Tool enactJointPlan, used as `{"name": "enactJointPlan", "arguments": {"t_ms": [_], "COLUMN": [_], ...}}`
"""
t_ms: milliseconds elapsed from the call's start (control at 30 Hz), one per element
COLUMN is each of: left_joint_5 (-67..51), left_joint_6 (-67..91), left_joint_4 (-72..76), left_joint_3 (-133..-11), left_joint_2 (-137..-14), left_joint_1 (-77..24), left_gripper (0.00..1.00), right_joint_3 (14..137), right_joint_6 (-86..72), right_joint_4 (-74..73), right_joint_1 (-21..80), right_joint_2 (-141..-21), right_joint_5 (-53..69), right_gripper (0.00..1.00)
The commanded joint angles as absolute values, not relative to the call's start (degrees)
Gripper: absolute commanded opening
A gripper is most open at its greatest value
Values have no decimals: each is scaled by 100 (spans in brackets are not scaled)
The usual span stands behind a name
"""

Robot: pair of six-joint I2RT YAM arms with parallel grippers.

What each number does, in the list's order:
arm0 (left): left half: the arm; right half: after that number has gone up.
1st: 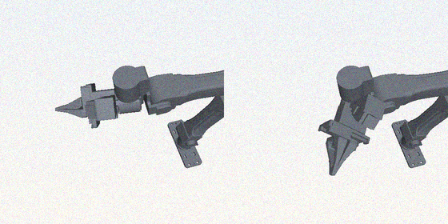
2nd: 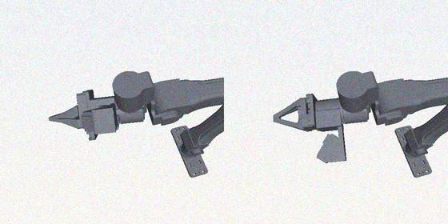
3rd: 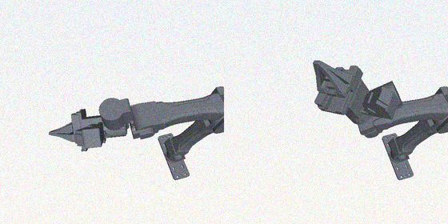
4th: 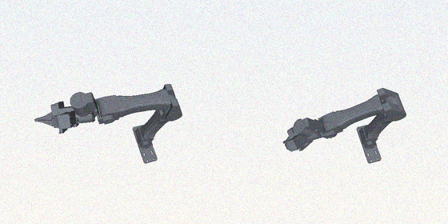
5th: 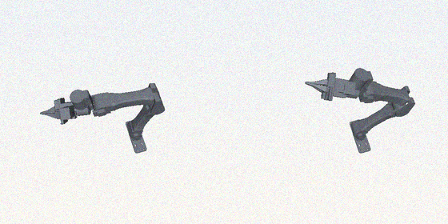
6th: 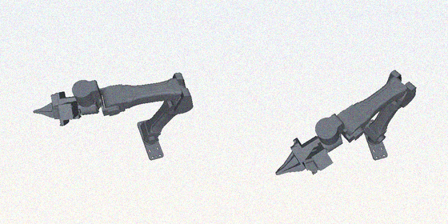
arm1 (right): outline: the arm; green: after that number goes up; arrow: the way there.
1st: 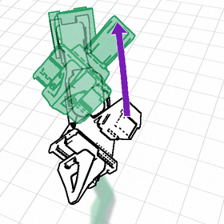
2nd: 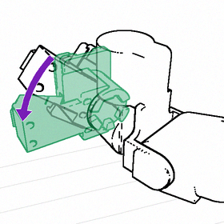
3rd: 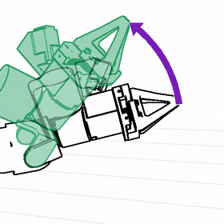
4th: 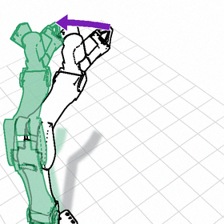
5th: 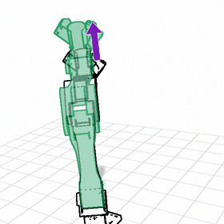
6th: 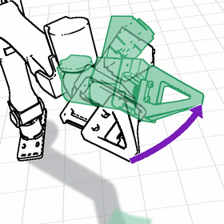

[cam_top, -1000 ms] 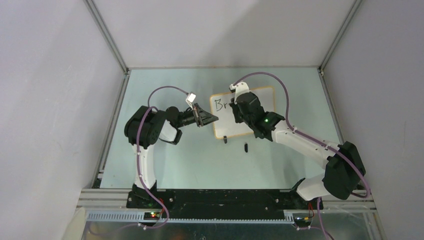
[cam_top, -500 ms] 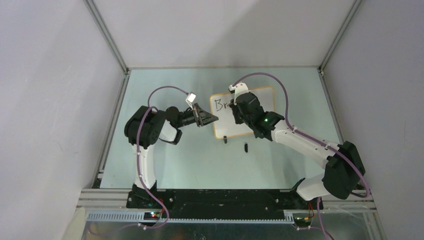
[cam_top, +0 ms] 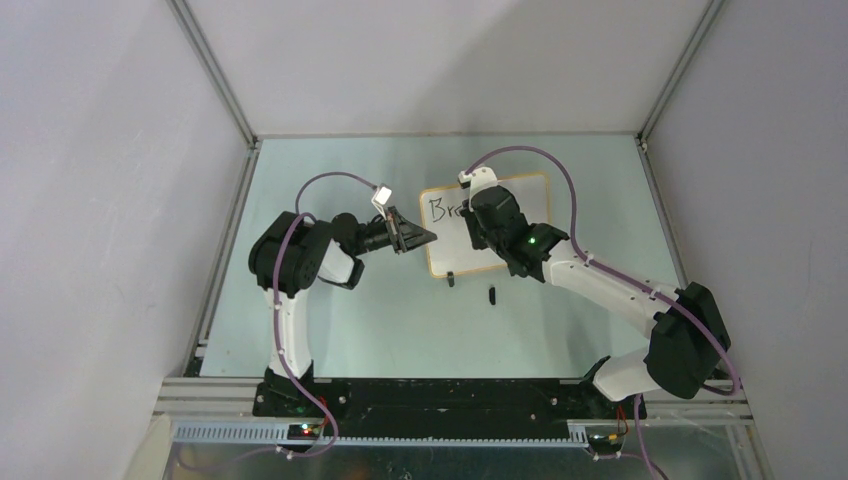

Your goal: Write a sentence on the whiteboard

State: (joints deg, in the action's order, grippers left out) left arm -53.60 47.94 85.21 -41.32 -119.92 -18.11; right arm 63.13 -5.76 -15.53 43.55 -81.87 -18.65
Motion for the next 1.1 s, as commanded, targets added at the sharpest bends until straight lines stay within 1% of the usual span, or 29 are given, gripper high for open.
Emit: {"name": "enactJointPlan", "arguments": {"t_ms": [0, 667, 1067], "left_joint_5": [-5627, -5621, -5613], "left_joint_6": [4667, 4667, 4667], "left_joint_4": [8771, 8771, 8771], "left_joint_3": [-4087, -4087, -4086], "left_joint_2": [-11817, -11818, -11819], "left_joint_1": [-1896, -1890, -1893], "left_gripper": [0, 0, 0], "right_joint_3": [6474, 6472, 6472], "right_joint_6": [-565, -522, -609], "right_joint_4": [-1404, -1031, -1362], "right_joint_1": [4280, 4255, 4256], "right_joint_2": [-8194, -8105, -8155], "right_joint_5": [-2280, -2329, -2158], "right_gripper": [0, 0, 0]}}
